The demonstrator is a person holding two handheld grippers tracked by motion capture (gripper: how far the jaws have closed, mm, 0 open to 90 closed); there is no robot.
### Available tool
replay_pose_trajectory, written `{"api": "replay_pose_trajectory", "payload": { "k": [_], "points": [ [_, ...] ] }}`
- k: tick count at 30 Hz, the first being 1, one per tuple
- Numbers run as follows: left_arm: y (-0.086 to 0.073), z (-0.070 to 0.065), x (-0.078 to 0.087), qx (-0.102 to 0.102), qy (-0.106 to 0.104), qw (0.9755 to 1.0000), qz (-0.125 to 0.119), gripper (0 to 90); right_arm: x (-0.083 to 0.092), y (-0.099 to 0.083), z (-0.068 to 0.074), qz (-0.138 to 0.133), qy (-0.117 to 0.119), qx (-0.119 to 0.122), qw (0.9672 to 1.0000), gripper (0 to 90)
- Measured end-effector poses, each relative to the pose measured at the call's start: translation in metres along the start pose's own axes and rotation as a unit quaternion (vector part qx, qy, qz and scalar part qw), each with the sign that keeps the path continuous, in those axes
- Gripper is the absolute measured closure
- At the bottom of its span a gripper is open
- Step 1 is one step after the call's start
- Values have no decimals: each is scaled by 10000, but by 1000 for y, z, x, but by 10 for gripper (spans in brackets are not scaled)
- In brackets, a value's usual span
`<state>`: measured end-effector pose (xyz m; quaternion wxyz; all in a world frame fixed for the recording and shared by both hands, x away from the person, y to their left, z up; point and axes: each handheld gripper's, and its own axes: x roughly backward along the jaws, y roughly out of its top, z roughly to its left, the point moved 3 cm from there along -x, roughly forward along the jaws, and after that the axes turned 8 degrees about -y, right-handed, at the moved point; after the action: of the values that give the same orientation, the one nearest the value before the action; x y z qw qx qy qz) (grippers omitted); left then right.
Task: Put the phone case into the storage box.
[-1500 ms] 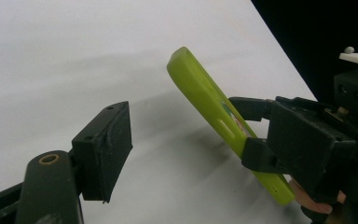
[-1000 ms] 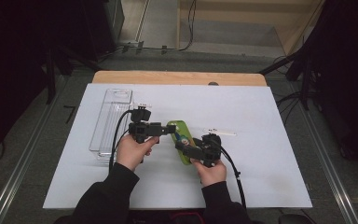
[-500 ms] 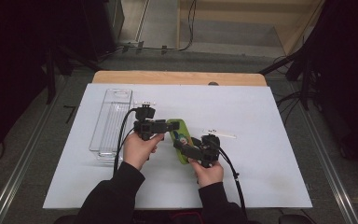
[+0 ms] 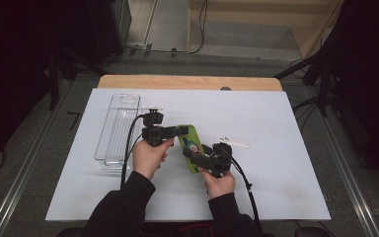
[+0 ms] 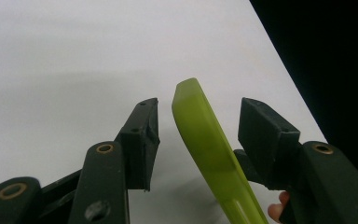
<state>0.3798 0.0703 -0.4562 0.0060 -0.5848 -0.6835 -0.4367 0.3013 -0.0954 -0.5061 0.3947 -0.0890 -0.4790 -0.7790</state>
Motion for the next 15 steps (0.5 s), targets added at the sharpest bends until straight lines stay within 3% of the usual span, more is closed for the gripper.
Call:
{"api": "replay_pose_trajectory", "payload": {
  "k": [6, 10, 15],
  "points": [
    [-1, -1, -3, 40, -88, 9999, 29, 650, 1, 0, 3, -63, -4, 43, 10000, 144],
    [0, -1, -4, 114, -176, 9998, 21, 680, 1, 0, 2, -86, -9, 63, 9999, 144],
    [1, -1, -4, 132, -446, 9989, -3, 706, 0, -1, 1, -122, 6, 90, 9999, 144]
  ]
}}
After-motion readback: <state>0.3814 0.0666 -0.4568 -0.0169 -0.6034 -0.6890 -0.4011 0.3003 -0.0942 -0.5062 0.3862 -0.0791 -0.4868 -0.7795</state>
